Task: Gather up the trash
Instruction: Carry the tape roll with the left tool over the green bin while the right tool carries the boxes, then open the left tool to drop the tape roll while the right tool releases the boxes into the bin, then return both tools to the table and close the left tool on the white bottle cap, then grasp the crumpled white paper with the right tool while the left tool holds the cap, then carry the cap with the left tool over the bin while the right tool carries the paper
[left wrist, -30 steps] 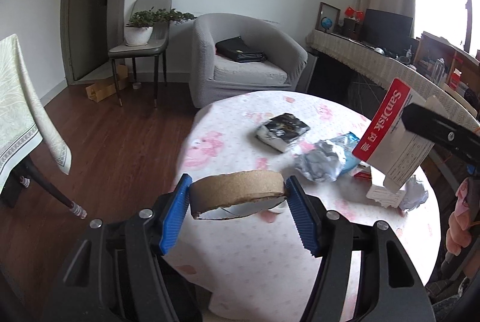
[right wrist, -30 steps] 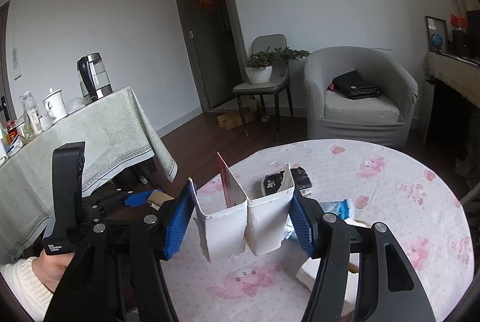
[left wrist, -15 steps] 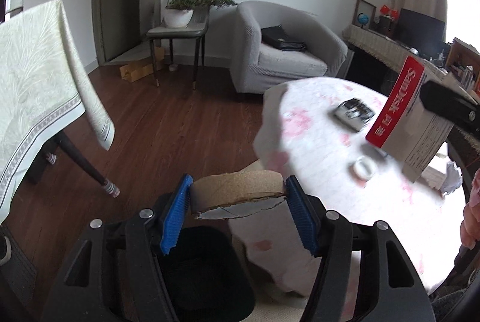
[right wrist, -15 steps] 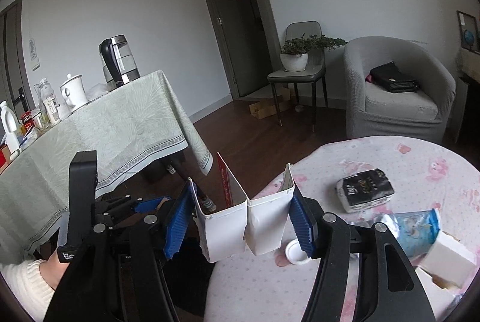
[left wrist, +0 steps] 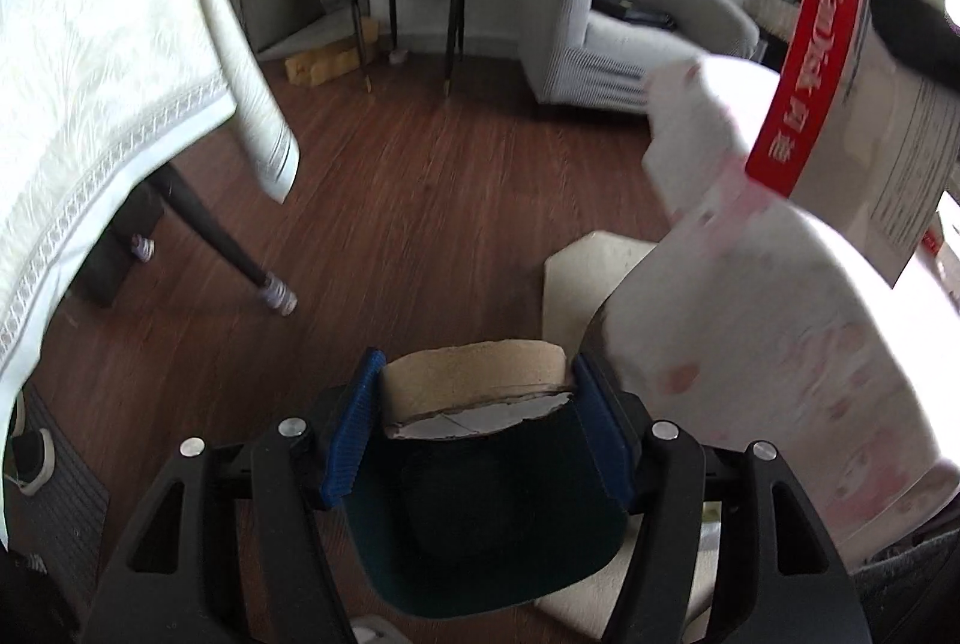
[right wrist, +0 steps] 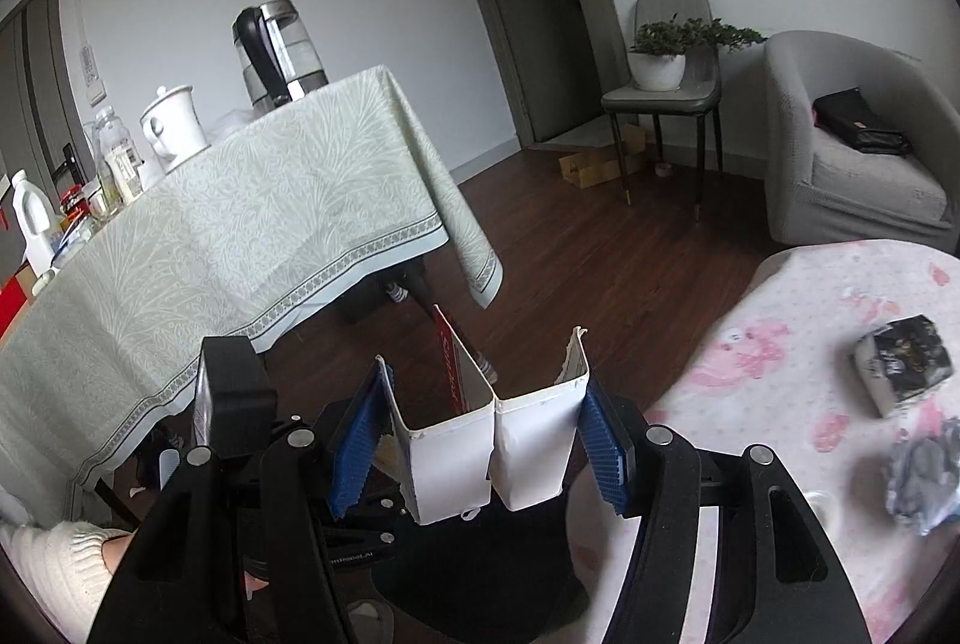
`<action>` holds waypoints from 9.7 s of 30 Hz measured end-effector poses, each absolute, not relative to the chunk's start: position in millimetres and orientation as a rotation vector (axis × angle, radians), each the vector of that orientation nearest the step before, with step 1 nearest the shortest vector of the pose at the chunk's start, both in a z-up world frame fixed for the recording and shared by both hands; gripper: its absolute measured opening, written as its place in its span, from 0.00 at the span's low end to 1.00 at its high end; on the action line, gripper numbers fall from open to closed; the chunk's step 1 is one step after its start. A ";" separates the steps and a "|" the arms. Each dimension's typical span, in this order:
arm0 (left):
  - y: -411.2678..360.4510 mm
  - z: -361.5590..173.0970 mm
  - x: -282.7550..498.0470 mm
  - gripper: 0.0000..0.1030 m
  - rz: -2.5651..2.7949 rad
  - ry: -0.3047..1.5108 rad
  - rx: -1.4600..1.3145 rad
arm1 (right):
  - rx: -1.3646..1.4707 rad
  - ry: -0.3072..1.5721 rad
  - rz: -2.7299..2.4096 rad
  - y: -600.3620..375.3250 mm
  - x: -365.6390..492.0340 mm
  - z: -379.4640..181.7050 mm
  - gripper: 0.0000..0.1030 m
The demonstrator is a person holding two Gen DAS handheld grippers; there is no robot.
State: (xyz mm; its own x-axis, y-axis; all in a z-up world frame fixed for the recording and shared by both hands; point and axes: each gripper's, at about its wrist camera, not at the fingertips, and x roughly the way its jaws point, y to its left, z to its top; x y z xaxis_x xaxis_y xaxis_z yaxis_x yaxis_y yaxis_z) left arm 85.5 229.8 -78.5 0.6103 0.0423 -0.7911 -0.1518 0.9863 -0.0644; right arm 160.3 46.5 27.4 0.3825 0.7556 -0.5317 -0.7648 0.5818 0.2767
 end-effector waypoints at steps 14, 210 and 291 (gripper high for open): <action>265.8 -146.7 69.8 0.65 0.114 1.155 -0.165 | -0.104 0.806 0.998 117.6 161.9 -16.3 0.60; 29.2 -15.6 156.5 0.32 -0.155 0.717 -0.082 | -0.115 0.694 0.344 -260.0 158.5 32.1 0.38; 284.9 -145.3 78.3 0.50 0.167 1.134 -0.111 | -0.231 0.851 0.944 131.8 159.5 -41.7 0.38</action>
State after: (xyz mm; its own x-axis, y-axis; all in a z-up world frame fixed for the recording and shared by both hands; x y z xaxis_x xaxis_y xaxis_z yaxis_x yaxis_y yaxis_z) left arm 78.3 284.9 -145.3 0.4123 0.0760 -0.9079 -0.1883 0.9821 -0.0033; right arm 159.5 131.8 -41.7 0.2982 0.6175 -0.7279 -0.7880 0.5896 0.1773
